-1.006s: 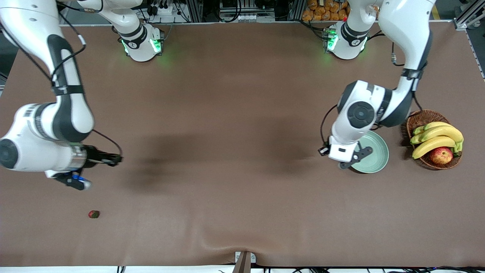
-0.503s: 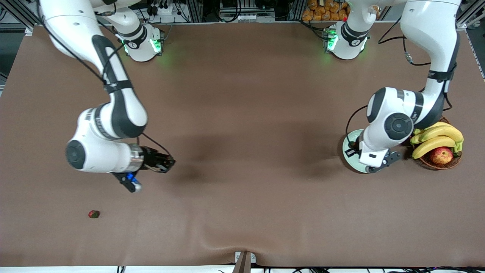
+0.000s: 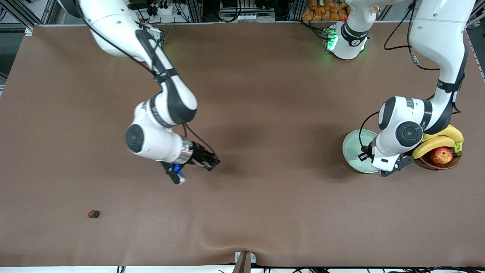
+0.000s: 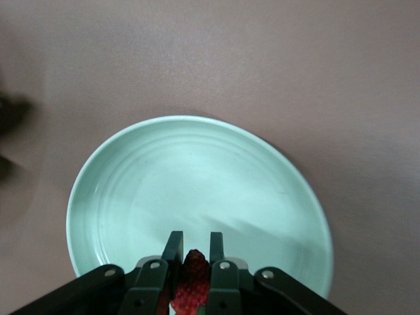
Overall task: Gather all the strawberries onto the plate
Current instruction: 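Release the strawberry onto the plate while the right gripper grasps another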
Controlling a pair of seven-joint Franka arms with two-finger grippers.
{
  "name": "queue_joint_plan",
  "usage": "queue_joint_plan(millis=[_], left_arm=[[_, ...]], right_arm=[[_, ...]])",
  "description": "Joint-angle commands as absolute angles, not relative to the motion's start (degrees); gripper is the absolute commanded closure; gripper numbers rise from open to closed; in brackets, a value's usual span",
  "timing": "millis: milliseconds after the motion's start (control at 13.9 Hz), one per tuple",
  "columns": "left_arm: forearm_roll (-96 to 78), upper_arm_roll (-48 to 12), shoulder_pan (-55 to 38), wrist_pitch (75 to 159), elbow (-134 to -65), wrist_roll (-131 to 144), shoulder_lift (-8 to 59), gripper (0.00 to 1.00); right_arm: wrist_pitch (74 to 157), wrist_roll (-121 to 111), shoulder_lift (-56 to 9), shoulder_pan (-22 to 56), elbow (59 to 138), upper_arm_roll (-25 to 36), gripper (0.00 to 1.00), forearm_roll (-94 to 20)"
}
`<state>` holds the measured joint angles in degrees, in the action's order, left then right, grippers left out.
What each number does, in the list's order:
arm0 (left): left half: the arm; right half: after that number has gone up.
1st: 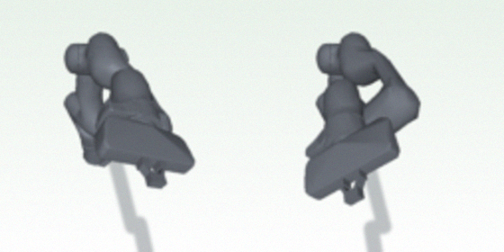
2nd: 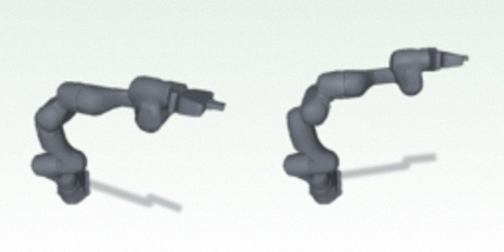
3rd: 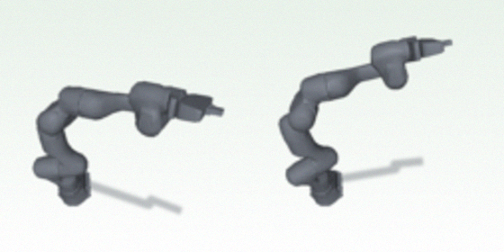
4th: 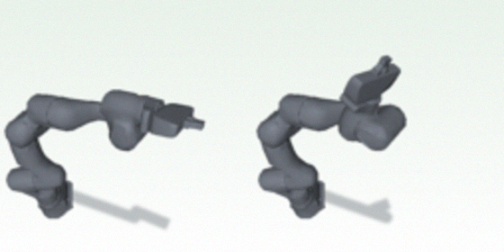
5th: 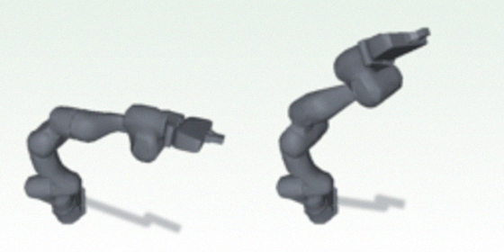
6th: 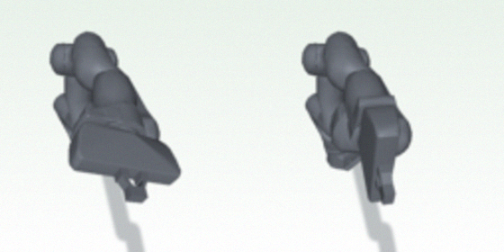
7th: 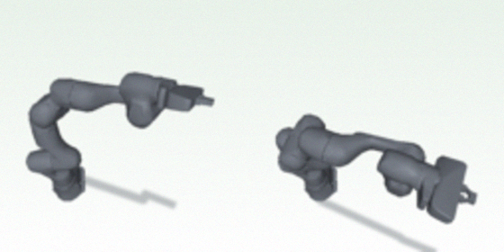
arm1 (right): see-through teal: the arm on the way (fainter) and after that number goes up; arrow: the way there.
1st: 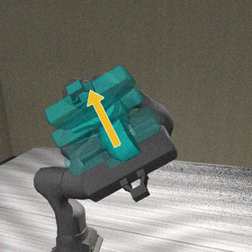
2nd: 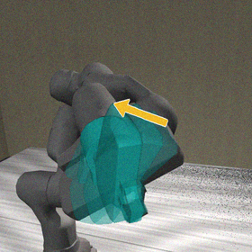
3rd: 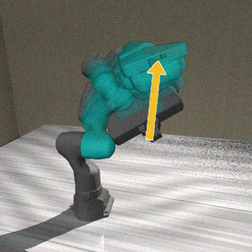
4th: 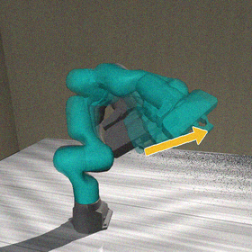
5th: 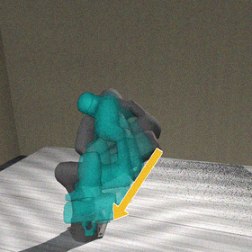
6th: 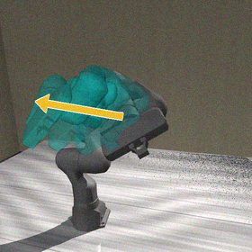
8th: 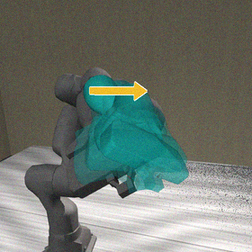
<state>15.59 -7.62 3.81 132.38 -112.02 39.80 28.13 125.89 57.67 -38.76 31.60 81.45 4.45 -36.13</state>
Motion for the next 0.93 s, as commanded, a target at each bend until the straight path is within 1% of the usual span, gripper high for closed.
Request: queue_joint_plan(millis=[0,72,216,431,575,719,791,863], left_arm=[[17.05,-8.17,5.36,133.24,-112.76,36.75,27.77,0.92],[16.96,-8.17,5.36,133.24,-112.68,35.61,27.86,0.69],[16.96,-8.26,5.97,133.07,-112.59,35.51,26.90,0.00],[16.17,-8.44,6.24,131.22,-112.06,35.16,22.42,0.00],[15.65,-9.40,6.15,130.09,-112.06,35.33,21.71,0.00],[10.84,-10.37,6.15,129.47,-111.97,35.68,21.10,0.00],[8.98,-10.55,5.80,129.38,-111.80,35.68,21.09,0.00],[8.01,-10.98,5.54,129.38,-111.19,35.86,21.35,0.00]], right_arm=[[131.28,62.22,-42.27,35.40,78.40,4.75,1.00,-40.07],[134.27,63.27,-43.23,36.99,78.31,3.96,1.00,-41.38],[139.90,65.47,-45.08,39.45,78.22,3.08,1.00,-42.54],[145.88,69.86,-49.99,43.40,75.42,2.73,1.00,-42.54],[151.41,71.19,-52.90,46.30,74.80,2.72,1.00,-42.54],[153.19,71.45,-54.14,47.90,74.79,2.72,1.00,-42.54],[153.28,72.15,-54.23,48.07,74.79,2.72,0.95,-42.54],[153.37,72.42,-54.40,48.95,74.79,2.72,0.71,-42.45]])
